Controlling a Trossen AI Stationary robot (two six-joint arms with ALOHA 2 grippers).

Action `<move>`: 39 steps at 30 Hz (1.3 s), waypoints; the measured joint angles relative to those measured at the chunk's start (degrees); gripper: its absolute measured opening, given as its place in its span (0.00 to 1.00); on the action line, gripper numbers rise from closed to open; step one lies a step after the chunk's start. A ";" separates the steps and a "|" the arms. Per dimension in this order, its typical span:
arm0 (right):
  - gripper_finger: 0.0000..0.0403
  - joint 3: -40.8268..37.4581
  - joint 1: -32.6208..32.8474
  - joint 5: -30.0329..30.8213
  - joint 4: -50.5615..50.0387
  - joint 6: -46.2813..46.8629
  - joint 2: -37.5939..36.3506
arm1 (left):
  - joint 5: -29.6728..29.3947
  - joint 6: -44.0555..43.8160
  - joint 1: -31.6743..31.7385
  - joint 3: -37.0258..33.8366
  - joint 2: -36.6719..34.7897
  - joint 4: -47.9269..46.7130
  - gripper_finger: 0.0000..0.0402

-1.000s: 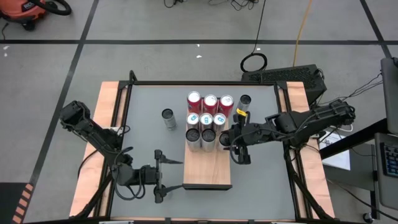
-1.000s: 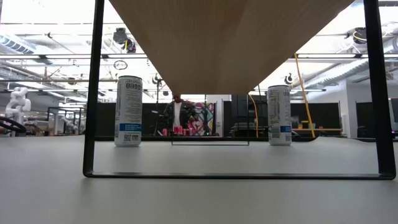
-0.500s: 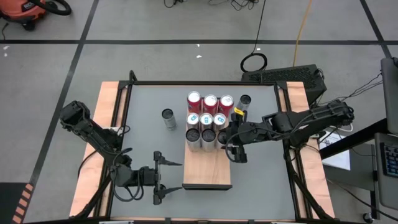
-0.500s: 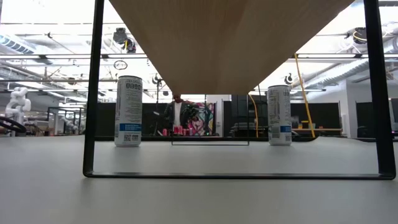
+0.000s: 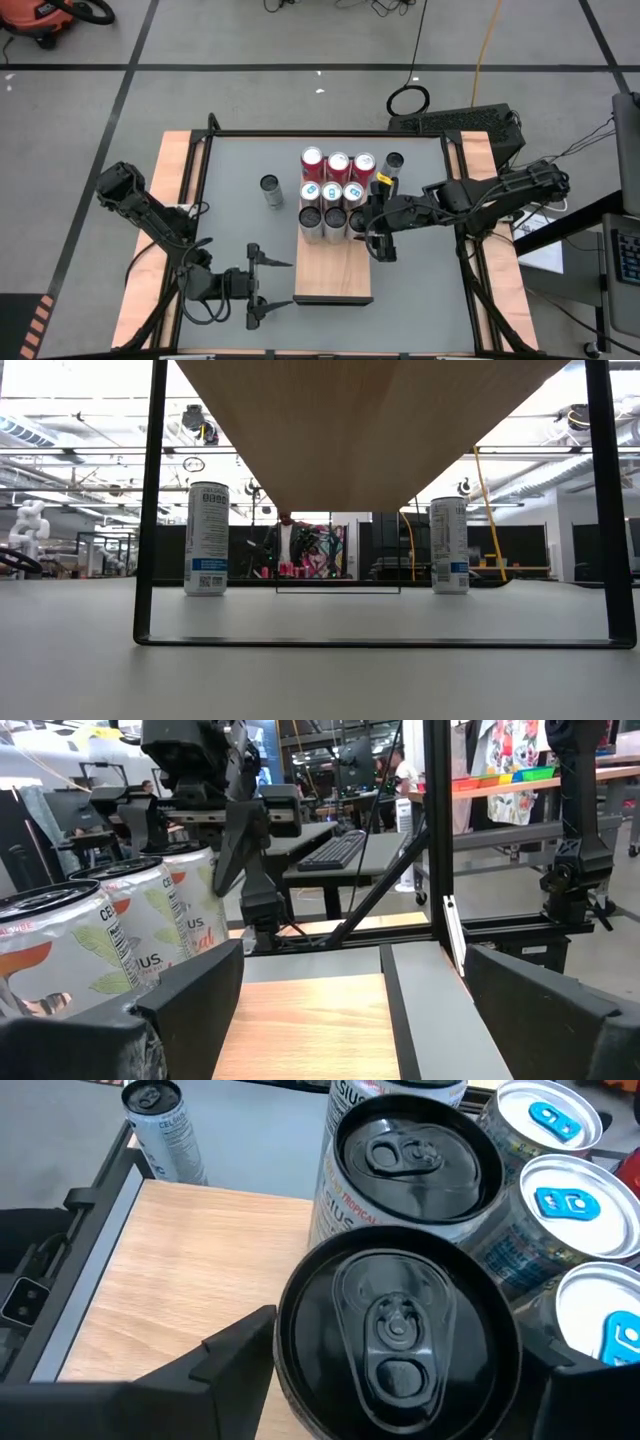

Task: Place canned beverage on shelf
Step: Put the bottom right white soda can on the shelf aligned with the other blue soda can, then adjust the orange can on the shelf

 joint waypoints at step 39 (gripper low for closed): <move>0.91 -20.16 10.15 26.85 2.36 10.60 -18.85 | -0.66 -3.23 0.53 0.00 0.00 -2.48 0.93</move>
